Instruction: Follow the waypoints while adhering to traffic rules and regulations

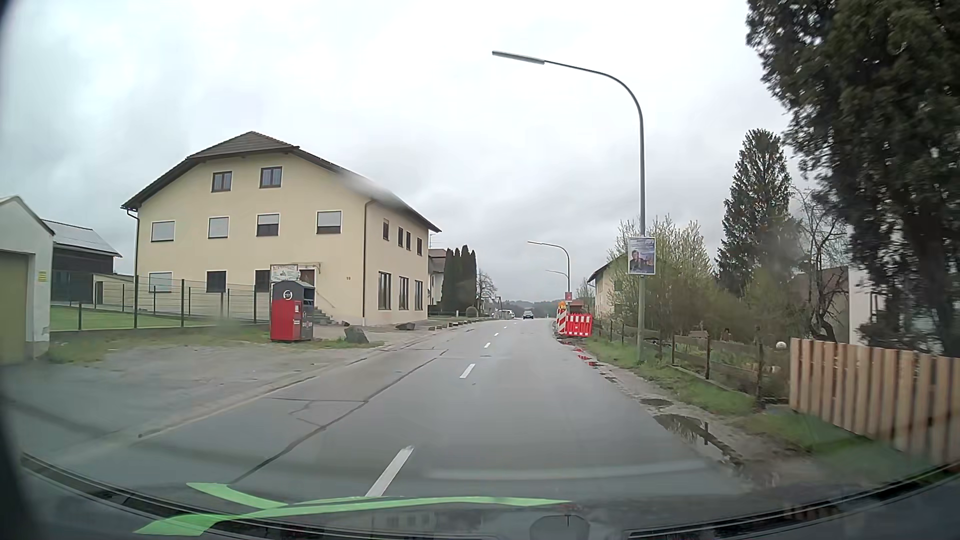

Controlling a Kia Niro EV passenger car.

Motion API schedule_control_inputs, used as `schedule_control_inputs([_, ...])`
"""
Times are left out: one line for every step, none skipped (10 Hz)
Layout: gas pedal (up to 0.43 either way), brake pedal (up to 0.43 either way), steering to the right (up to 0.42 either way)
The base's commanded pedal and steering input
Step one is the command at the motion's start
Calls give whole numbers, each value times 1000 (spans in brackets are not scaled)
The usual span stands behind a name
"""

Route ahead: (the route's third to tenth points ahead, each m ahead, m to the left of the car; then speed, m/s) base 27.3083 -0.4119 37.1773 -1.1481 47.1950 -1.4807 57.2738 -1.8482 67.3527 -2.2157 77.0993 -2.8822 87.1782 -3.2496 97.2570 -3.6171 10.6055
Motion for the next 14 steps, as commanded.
schedule_control_inputs([110,0,-4])
schedule_control_inputs([110,0,-4])
schedule_control_inputs([118,0,-4])
schedule_control_inputs([118,0,-4])
schedule_control_inputs([118,0,-3])
schedule_control_inputs([118,0,-3])
schedule_control_inputs([118,0,-2])
schedule_control_inputs([118,0,-1])
schedule_control_inputs([118,0,-1])
schedule_control_inputs([118,0,1])
schedule_control_inputs([118,0,5])
schedule_control_inputs([118,0,7])
schedule_control_inputs([118,0,7])
schedule_control_inputs([118,0,7])
